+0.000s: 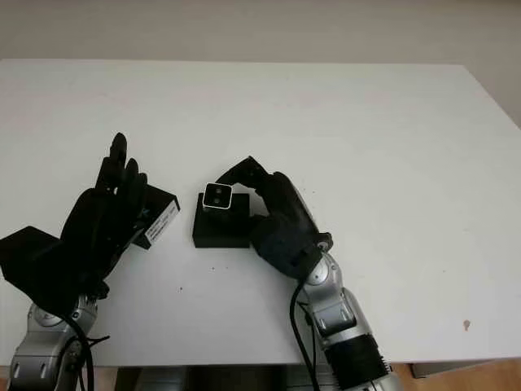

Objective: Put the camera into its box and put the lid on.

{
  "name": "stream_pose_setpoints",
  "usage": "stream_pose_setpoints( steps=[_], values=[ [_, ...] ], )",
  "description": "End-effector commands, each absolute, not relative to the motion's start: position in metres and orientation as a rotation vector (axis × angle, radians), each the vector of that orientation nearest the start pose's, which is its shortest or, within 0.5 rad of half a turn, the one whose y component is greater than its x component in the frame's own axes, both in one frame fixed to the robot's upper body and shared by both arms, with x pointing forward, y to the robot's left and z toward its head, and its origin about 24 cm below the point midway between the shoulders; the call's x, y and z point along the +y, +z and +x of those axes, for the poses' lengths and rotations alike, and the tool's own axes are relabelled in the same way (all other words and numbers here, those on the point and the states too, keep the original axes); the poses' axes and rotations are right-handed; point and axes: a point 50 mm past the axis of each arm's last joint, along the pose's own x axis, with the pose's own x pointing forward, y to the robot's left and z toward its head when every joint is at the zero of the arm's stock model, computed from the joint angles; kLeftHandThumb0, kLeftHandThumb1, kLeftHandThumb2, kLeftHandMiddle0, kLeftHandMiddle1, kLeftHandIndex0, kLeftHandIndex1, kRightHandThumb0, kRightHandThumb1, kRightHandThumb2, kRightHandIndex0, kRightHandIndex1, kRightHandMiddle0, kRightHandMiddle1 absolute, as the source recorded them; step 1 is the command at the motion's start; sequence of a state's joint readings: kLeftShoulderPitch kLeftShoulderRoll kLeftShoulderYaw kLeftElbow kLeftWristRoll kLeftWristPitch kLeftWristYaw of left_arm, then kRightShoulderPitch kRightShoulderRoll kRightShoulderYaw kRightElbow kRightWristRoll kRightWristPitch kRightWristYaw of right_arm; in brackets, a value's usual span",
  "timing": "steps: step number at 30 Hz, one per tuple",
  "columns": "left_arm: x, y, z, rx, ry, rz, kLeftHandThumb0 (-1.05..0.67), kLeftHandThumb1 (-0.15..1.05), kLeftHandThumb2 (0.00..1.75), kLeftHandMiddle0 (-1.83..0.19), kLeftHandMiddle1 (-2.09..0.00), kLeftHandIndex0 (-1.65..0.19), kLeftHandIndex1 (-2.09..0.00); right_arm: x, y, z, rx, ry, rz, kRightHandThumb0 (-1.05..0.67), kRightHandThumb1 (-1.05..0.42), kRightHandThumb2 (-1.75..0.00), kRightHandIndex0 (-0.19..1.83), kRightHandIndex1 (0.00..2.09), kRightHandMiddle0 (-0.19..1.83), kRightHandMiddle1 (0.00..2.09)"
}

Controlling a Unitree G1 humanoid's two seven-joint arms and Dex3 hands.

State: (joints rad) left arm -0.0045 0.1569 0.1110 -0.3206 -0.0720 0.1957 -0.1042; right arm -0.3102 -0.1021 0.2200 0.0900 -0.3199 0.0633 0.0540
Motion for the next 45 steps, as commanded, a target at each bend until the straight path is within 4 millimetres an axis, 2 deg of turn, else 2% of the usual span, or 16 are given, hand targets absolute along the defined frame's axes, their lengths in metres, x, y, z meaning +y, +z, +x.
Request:
stream_pose_setpoints(
  steps=[1,7,20,32,45],
  values=[
    [0.191,0.107,0.247,-0.143,-0.022,0.101,-0.76,1.05,0.55,0.19,0.00,0.19,0.00,-0.094,0.100,0.301,-0.190,0.282,-0.469,-0.48,-1.00,-0.05,0.47,0.20,0.47,1.69],
    [0.190,0.108,0.247,-0.153,-0.021,0.114,-0.75,1.05,0.56,0.19,0.00,0.19,0.00,-0.096,0.109,0.299,-0.210,0.279,-0.517,-0.46,-0.99,-0.05,0.48,0.19,0.48,1.68],
    [0.190,0.108,0.247,-0.150,-0.017,0.113,-0.75,1.05,0.55,0.19,0.00,0.19,0.00,-0.103,0.107,0.306,-0.192,0.277,-0.563,-0.47,-0.98,-0.05,0.49,0.18,0.42,1.73],
    [0.192,0.109,0.247,-0.158,-0.020,0.112,-0.74,1.05,0.55,0.19,0.00,0.19,0.00,-0.110,0.117,0.315,-0.203,0.298,-0.621,-0.47,-0.98,-0.05,0.51,0.17,0.43,1.69],
    [0.190,0.110,0.247,-0.157,-0.021,0.108,-0.73,1.05,0.56,0.19,0.00,0.19,0.00,-0.109,0.125,0.314,-0.194,0.346,-0.652,-0.49,-1.00,-0.06,0.52,0.16,0.45,1.64]
  ],
)
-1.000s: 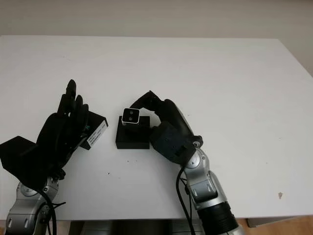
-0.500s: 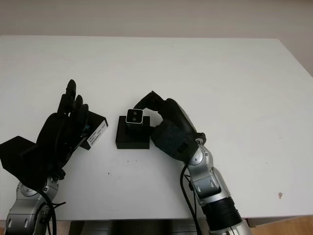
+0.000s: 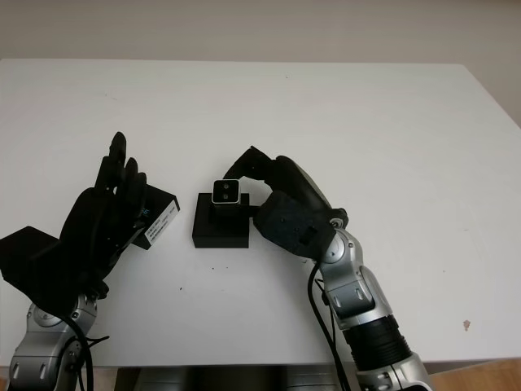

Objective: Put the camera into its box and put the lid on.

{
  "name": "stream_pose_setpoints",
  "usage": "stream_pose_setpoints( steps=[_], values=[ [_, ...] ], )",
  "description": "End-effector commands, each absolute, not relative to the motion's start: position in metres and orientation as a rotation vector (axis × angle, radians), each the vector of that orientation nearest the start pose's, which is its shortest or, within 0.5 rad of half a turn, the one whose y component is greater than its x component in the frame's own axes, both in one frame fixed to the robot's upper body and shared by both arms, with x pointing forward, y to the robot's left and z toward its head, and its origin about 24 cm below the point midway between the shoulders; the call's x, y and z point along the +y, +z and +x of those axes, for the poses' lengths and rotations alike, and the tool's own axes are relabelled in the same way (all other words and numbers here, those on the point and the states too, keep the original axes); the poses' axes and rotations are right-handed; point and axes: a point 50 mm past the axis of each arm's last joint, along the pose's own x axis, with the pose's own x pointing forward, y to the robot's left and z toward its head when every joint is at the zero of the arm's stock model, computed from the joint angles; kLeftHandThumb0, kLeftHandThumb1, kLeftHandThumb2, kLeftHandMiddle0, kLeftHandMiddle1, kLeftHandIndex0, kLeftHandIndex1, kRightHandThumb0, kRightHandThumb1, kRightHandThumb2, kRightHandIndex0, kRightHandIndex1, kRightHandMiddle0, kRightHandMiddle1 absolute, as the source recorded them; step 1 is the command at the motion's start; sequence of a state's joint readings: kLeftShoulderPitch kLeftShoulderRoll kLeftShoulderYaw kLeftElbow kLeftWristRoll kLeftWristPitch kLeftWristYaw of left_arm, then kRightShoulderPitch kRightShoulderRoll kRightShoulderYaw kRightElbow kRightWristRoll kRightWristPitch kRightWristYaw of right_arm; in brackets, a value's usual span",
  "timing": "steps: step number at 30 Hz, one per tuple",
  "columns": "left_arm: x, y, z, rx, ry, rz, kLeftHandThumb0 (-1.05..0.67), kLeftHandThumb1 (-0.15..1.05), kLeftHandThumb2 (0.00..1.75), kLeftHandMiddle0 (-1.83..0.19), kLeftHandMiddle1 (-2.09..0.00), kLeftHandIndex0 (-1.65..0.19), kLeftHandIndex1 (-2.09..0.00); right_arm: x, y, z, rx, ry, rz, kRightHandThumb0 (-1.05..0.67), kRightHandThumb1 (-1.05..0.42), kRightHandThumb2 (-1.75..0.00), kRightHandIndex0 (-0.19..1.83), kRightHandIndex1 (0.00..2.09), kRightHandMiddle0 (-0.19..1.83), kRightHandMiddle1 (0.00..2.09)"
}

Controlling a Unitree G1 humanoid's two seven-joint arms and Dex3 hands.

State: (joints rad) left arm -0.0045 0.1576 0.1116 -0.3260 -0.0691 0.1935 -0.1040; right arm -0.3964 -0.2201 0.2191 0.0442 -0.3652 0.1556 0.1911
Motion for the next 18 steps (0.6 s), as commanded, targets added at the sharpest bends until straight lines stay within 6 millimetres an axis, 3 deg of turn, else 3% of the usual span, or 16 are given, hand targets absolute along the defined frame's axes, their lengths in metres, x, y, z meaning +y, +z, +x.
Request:
stream_pose_setpoints(
  steps=[1,18],
  values=[
    [0.190,0.110,0.247,-0.156,-0.021,0.107,-0.73,1.05,0.56,0.19,0.00,0.19,0.00,-0.109,0.125,0.314,-0.187,0.350,-0.649,-0.49,-1.00,-0.06,0.52,0.16,0.45,1.65],
    [0.191,0.108,0.247,-0.144,-0.014,0.119,-0.76,1.05,0.55,0.19,0.00,0.19,0.00,-0.102,0.114,0.311,-0.156,0.380,-0.659,-0.48,-0.99,-0.05,0.53,0.15,0.44,1.75]
  ],
)
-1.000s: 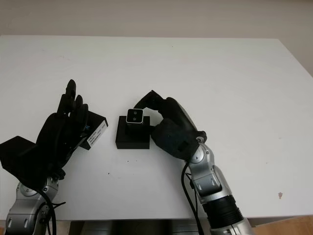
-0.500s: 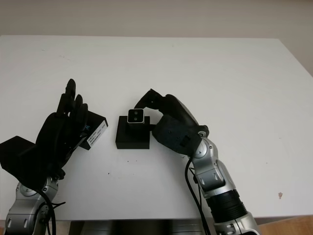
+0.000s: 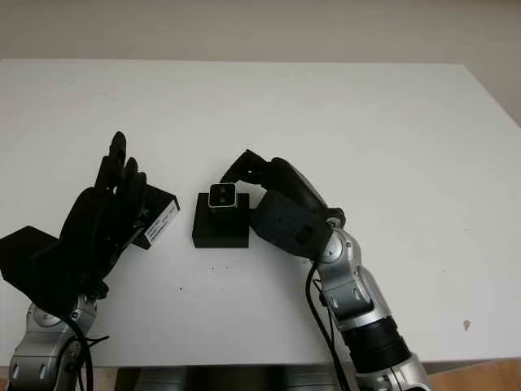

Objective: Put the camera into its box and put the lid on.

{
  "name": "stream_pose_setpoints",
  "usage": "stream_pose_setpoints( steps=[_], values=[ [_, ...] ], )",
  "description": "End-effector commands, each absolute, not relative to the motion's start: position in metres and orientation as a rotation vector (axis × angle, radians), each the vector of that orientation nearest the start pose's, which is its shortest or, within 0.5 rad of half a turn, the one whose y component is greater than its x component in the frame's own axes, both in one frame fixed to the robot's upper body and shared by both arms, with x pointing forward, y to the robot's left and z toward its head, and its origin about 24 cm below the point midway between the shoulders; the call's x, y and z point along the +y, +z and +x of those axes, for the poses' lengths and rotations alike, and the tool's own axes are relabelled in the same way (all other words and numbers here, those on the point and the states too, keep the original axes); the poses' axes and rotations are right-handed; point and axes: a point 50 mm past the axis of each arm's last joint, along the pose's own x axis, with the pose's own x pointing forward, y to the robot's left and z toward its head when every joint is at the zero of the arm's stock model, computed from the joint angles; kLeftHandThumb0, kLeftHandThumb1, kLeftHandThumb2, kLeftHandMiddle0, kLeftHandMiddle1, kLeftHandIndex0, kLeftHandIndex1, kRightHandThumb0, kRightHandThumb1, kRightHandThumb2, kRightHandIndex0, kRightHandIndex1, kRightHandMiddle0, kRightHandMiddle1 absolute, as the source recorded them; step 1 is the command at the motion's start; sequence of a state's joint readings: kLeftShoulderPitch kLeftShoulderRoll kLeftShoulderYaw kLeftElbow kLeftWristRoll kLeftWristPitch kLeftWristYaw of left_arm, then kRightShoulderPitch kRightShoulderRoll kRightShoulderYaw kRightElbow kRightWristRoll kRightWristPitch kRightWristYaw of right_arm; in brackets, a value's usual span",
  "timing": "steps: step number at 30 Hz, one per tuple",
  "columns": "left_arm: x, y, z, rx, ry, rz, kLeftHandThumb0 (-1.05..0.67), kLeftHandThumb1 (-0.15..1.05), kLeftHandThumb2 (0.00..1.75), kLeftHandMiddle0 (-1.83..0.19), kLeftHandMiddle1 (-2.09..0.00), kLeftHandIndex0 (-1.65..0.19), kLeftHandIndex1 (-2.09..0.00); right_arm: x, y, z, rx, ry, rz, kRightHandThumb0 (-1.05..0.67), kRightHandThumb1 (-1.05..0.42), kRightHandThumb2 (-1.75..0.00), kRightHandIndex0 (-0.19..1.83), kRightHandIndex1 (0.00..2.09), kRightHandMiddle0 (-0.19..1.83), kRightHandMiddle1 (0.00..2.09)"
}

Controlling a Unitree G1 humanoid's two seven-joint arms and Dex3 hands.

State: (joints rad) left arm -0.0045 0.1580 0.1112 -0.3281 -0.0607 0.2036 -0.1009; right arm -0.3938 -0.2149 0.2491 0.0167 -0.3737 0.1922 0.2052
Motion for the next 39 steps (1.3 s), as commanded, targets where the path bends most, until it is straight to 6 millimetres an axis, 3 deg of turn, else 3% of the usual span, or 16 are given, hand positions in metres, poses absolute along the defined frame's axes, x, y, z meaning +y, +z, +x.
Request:
stream_pose_setpoints(
  steps=[1,39],
  values=[
    [0.191,0.108,0.247,-0.146,-0.015,0.117,-0.76,1.05,0.55,0.19,0.00,0.19,0.00,-0.102,0.113,0.311,-0.157,0.381,-0.662,-0.48,-0.99,-0.05,0.53,0.15,0.43,1.76],
    [0.193,0.108,0.245,-0.144,-0.010,0.113,-0.76,1.05,0.55,0.19,0.00,0.19,0.00,-0.099,0.103,0.309,-0.136,0.388,-0.698,-0.47,-1.00,-0.05,0.51,0.10,0.37,1.75]
  ],
)
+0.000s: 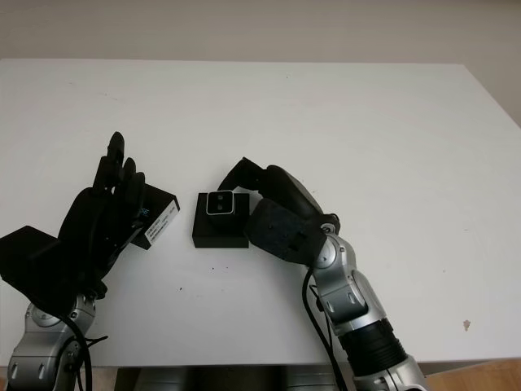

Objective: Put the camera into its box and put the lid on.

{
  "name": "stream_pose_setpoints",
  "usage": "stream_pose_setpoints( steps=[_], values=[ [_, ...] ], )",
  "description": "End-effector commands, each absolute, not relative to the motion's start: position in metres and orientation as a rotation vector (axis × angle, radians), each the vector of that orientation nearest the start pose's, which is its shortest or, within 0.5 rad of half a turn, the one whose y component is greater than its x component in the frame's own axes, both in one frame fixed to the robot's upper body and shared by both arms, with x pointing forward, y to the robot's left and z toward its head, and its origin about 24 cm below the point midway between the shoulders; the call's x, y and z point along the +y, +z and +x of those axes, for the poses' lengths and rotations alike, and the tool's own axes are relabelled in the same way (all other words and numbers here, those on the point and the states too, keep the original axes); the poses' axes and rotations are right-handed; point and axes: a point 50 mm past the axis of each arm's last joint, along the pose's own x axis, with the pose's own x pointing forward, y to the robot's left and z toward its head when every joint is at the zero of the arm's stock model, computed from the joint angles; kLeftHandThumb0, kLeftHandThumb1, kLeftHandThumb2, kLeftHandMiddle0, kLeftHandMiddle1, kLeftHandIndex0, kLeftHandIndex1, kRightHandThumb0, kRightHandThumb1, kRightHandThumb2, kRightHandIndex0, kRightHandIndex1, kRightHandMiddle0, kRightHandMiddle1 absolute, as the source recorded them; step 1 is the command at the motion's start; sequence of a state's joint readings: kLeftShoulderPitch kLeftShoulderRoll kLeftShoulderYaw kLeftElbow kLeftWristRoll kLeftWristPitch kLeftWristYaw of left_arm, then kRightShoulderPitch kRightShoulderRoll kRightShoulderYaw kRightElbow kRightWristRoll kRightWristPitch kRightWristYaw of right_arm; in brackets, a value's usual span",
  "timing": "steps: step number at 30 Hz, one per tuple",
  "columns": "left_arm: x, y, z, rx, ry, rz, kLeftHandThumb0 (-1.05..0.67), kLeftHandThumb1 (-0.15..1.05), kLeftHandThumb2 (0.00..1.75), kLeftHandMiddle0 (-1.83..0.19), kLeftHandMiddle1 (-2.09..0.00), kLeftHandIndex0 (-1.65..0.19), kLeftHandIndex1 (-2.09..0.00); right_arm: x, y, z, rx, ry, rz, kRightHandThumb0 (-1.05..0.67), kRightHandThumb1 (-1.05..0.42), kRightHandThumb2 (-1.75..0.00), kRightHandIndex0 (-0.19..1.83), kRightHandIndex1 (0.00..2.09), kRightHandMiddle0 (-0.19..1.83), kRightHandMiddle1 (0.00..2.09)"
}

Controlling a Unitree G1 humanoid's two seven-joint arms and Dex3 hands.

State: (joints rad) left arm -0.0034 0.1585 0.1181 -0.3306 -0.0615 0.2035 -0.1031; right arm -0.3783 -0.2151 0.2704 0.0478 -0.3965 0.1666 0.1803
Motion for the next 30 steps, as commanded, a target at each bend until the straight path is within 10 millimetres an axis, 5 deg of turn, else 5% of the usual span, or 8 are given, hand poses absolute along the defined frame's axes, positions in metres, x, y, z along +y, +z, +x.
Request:
stream_pose_setpoints(
  steps=[1,30],
  values=[
    [0.1934,0.1084,0.2451,-0.145,-0.011,0.111,-0.75,1.05,0.54,0.19,0.00,0.19,0.00,-0.0991,0.1028,0.3094,-0.134,0.388,-0.699,-0.47,-1.00,-0.05,0.52,0.10,0.37,1.75],
    [0.1937,0.1089,0.2439,-0.139,-0.014,0.105,-0.76,1.05,0.54,0.19,0.00,0.19,0.00,-0.0953,0.0962,0.3087,-0.144,0.404,-0.703,-0.48,-1.00,-0.06,0.53,0.09,0.37,1.70]
  ],
)
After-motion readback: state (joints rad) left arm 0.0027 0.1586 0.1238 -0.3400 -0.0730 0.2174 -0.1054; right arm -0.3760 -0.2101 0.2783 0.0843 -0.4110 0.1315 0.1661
